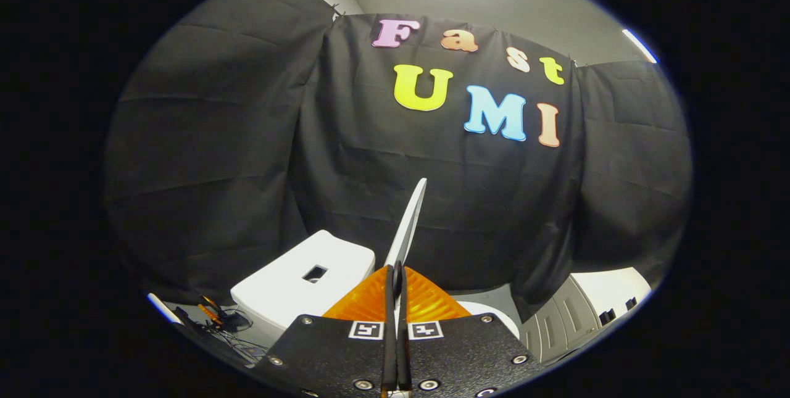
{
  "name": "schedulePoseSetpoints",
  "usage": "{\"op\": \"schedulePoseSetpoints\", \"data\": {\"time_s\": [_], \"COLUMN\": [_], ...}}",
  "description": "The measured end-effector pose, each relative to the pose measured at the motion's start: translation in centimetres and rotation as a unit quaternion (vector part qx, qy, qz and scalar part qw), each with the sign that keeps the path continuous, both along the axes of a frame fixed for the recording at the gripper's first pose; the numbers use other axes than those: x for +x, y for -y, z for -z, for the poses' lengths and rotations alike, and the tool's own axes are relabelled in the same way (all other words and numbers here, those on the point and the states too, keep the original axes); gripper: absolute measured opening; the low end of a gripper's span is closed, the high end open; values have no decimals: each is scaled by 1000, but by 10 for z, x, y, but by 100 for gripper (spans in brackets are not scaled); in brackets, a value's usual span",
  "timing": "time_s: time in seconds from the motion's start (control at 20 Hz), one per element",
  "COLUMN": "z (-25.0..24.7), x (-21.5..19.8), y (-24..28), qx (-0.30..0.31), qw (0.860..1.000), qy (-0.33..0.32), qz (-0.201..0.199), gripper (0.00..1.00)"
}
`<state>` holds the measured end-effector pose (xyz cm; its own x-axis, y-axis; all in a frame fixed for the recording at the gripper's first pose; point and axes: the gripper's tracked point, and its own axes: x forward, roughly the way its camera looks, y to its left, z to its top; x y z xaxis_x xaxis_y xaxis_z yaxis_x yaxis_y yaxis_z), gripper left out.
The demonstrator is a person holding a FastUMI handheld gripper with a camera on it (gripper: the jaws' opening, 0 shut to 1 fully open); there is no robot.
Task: Open the toilet lid.
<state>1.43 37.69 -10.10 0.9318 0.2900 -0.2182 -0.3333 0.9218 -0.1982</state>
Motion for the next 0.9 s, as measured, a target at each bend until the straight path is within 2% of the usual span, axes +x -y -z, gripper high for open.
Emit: {"op": "schedulePoseSetpoints", "data": {"time_s": [0.9], "z": [14], "x": [-23], "y": [-100], "qx": [-11], "qw": [997], "qy": [-13], "qz": [-79], "gripper": [1]}}
